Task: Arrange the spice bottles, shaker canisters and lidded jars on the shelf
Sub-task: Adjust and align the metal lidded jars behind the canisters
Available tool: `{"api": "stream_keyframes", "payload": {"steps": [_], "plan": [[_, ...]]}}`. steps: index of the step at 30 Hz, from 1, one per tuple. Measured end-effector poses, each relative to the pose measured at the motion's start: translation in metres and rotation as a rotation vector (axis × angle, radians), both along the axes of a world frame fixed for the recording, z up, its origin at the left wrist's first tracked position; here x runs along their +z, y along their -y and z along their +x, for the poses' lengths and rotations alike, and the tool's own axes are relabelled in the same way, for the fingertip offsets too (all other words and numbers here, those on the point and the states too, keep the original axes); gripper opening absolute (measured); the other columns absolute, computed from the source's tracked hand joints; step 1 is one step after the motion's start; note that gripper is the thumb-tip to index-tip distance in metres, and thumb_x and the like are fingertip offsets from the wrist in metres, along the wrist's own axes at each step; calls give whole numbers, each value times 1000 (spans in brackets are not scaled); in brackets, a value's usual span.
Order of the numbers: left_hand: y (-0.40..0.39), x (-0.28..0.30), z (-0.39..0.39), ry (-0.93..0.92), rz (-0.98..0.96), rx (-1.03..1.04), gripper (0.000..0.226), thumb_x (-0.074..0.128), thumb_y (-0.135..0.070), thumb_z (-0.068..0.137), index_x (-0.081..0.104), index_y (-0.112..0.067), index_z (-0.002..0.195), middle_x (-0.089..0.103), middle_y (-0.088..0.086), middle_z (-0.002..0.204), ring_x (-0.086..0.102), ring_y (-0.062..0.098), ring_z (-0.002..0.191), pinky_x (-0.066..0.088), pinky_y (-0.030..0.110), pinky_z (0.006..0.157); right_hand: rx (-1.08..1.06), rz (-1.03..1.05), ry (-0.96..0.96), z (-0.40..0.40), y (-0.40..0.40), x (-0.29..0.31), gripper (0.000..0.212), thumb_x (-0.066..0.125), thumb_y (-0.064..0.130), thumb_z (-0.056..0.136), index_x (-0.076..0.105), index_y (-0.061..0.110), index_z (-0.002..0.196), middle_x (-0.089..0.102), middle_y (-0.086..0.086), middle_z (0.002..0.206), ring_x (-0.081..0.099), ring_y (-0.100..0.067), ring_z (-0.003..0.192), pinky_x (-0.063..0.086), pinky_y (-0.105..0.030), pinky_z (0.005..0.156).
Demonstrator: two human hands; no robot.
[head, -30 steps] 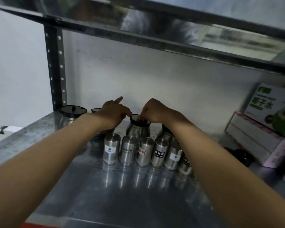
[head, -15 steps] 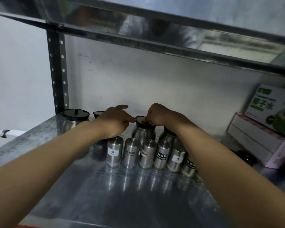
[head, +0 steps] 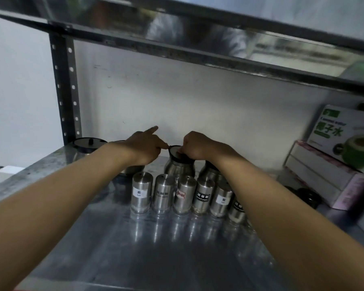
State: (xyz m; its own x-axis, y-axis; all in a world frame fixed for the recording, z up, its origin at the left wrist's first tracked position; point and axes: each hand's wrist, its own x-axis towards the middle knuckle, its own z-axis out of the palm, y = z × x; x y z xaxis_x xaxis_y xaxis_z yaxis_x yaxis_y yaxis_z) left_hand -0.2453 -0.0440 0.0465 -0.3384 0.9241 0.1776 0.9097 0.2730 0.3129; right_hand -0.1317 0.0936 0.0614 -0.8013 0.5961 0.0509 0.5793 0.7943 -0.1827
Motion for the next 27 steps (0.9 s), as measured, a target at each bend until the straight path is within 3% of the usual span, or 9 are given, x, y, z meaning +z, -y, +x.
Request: {"api": "stream_keyframes", "payload": {"steps": [4,8,12,14,16,17,19,23,27], "plan": [[8,9,2,139,94,37,39,34,-23,100,51,-41,130,4,-5,160,31,18,140,40,25,92,-14,-12,-15,0,1,0,43,55,25,96,40,10,58,42,-2,62,38,-14,55,27,-26,49],[29,27,-5,145,162,60,36,34,-25,100,54,-41,126,5,-2,160,32,19,139,37,27,101,-56,-49,-42,3,6,6,44,61,33,92,42,11,59,44,-2,62,40,-14,55,30,-26,51],[63,39,-17,152,143,85,38,31,-17,101,55,-27,128,29,1,154,21,13,143,24,21,101,-66,-59,-179,-3,15,21,54,61,41,91,39,8,55,44,-5,58,44,-17,55,36,-29,57],[79,40,-21,189,159,102,37,32,-16,100,59,-25,125,43,1,146,36,15,134,27,19,97,-25,-60,-247,-13,23,25,46,63,32,91,53,-1,61,56,-10,66,51,-19,62,42,-30,66],[90,37,-22,246,188,109,36,34,-15,100,61,-24,121,53,2,137,55,17,113,40,20,86,39,-139,-290,-23,31,27,32,66,24,90,69,-7,84,67,-14,84,58,-20,74,46,-28,72],[93,35,-21,256,197,120,36,34,-14,99,62,-23,121,56,5,132,60,21,104,46,25,81,76,-179,-302,-28,36,27,28,67,22,89,71,-6,91,68,-13,87,58,-19,75,46,-27,71],[94,30,-22,240,188,147,37,34,-12,98,63,-19,120,58,9,130,59,31,107,46,29,83,138,-241,-318,-37,44,27,23,67,18,89,73,-3,95,68,-11,87,59,-17,73,47,-24,65],[94,14,-34,209,174,139,34,36,-14,97,67,-22,108,62,4,124,57,21,107,45,35,97,214,-323,-308,-53,61,23,16,64,13,90,72,2,99,65,-3,80,57,-9,66,43,-10,47],[97,5,-39,192,209,154,35,37,-8,94,69,-15,106,64,8,121,57,25,110,44,39,99,191,-304,-293,-79,71,12,14,68,18,86,71,5,81,63,-4,68,55,-10,58,41,-15,47]]}}
